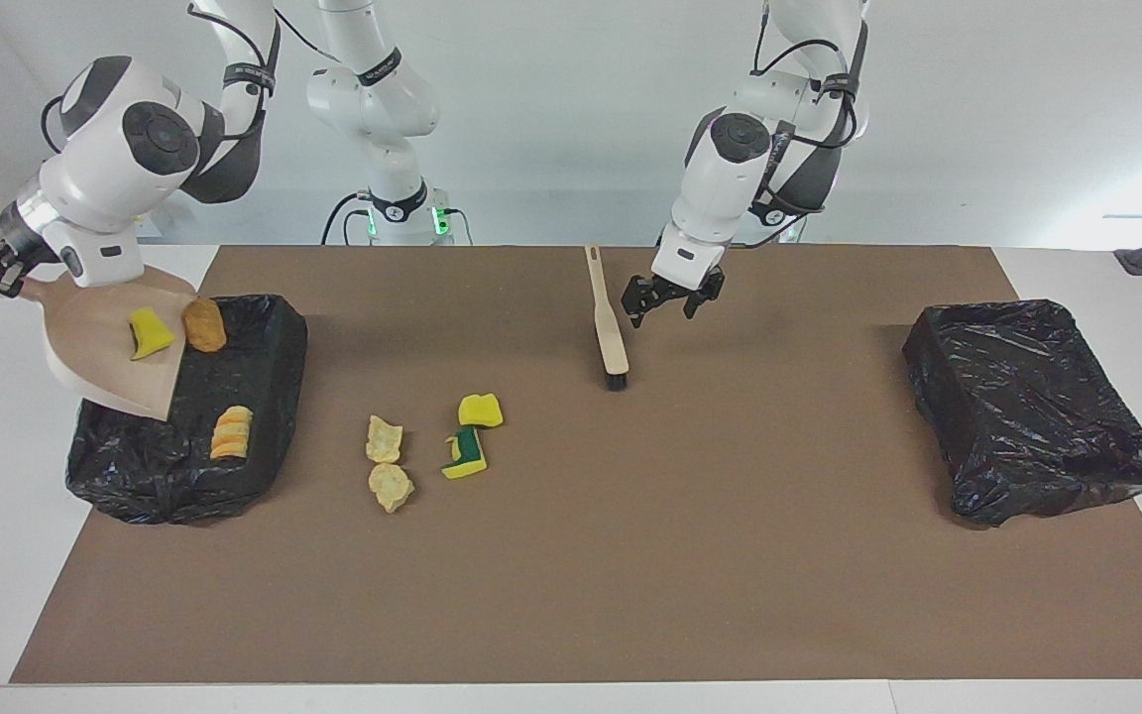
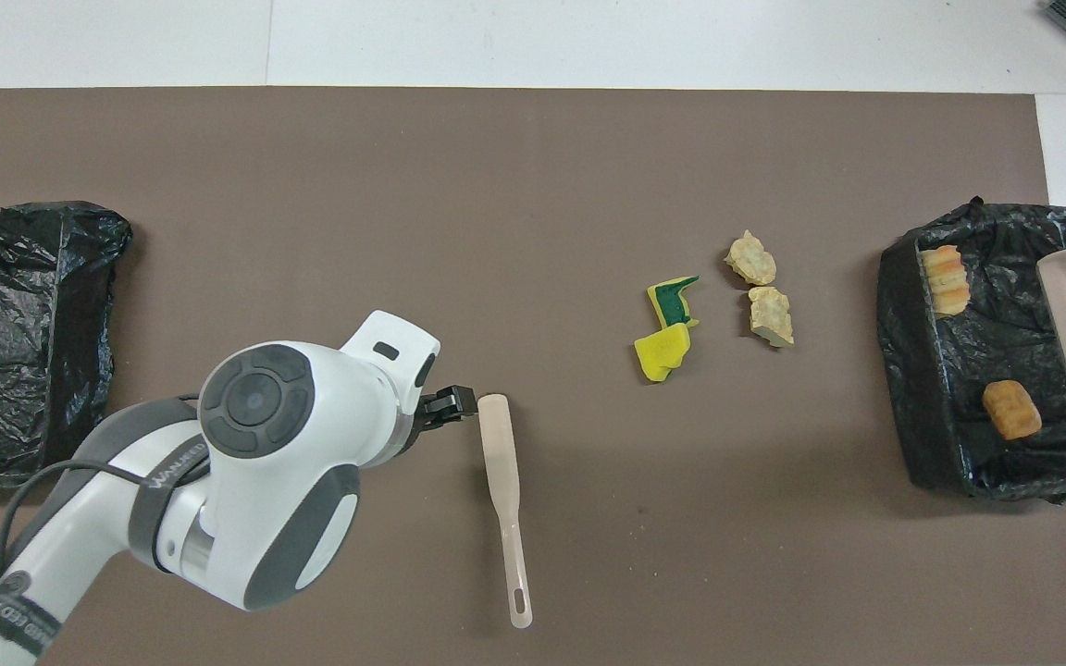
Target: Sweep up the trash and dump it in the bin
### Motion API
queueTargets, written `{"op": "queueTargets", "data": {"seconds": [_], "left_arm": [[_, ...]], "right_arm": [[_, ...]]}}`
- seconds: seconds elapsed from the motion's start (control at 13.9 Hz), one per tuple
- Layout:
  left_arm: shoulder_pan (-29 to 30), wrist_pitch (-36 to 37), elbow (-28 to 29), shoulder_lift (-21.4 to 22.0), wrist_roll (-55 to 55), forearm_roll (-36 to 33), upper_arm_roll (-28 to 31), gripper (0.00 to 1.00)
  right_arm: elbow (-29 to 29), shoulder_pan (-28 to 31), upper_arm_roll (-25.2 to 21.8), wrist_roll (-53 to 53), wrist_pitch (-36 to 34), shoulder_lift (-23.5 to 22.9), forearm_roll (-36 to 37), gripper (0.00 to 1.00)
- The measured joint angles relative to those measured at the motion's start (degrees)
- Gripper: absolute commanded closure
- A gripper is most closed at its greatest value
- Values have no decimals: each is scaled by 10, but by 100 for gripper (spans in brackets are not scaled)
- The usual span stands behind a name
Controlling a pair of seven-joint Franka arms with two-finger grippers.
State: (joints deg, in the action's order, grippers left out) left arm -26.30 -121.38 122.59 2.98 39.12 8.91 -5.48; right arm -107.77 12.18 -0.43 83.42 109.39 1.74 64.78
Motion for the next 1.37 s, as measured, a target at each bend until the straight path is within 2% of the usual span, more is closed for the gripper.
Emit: {"op": "queueTargets", "data": {"seconds": [0.29,0.58,0.72,0.94,1.37], "left_arm": [[89,84,-1,34,-127,-1,1,0],[154,116,-3,50,-216,-14,2,0],[191,137,-19,52,-262,-22,2,0],[251,184,-57,53,-353,-43,4,0],[261,284,-156,53,-383,-75,3,0]], "right_arm": [[-11,-2,1,-30,-15,8,29,100],[-20,-57,8,-40,-49,12,99,100],[-22,-65,9,-41,-51,16,132,100],[-25,-62,6,-41,-48,18,137,100],[-38,-60,7,-41,-32,23,156,100]]}}
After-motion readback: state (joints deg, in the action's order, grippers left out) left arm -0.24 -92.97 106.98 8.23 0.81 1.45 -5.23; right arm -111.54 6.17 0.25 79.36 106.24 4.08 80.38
